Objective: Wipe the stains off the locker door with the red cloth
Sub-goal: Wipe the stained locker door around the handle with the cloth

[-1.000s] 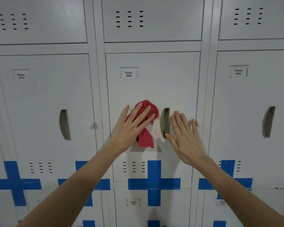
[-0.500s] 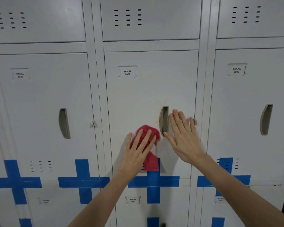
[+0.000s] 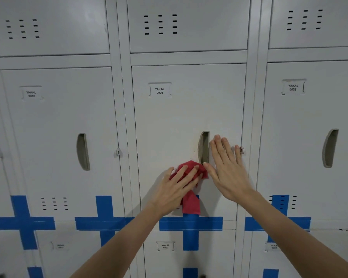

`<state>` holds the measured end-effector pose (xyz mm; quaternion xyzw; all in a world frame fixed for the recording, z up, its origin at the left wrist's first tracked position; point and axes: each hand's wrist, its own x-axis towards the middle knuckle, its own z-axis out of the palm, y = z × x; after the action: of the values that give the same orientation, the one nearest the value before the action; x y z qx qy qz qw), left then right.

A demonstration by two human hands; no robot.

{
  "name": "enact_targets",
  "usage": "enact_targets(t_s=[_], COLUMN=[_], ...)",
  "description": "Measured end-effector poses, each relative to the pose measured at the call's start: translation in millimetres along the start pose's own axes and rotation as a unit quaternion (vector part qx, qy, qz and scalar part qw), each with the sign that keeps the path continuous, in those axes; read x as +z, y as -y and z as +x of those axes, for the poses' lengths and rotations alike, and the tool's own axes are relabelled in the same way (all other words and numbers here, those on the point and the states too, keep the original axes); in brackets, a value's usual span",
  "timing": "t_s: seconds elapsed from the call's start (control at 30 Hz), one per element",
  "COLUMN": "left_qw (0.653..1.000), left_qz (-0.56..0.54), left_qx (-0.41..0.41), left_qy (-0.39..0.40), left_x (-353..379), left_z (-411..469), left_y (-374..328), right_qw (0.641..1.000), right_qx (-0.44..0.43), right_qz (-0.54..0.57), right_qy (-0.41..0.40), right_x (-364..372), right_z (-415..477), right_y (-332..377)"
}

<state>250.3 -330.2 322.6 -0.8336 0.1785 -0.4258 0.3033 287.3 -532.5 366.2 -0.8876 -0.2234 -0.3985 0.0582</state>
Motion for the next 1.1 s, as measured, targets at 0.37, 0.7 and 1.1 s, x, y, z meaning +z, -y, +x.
enact_targets(t_s=[0.37,0.7,1.1], left_qw=[0.987,0.999,0.998], left_qz=[-0.041,-0.031,-0.019], left_qx=[-0.148,-0.038,-0.044], left_qy=[-0.057,-0.005,-0.05], left_x=[0.8,5.4,-19.7], left_z=[8.3,14.0,63.9], left_y=[25.6,32.3,54.4], right_qw=[1.0,1.0,0.999], right_qx=[-0.007,-0.012,-0.02], right_qz=[-0.01,-0.006,-0.008], right_qy=[0.026,0.028,0.025], right_x=[-6.3,-7.8,-10.2], right_z=[-0.7,-0.6,-0.5], right_y=[-5.1,-5.4,-8.4])
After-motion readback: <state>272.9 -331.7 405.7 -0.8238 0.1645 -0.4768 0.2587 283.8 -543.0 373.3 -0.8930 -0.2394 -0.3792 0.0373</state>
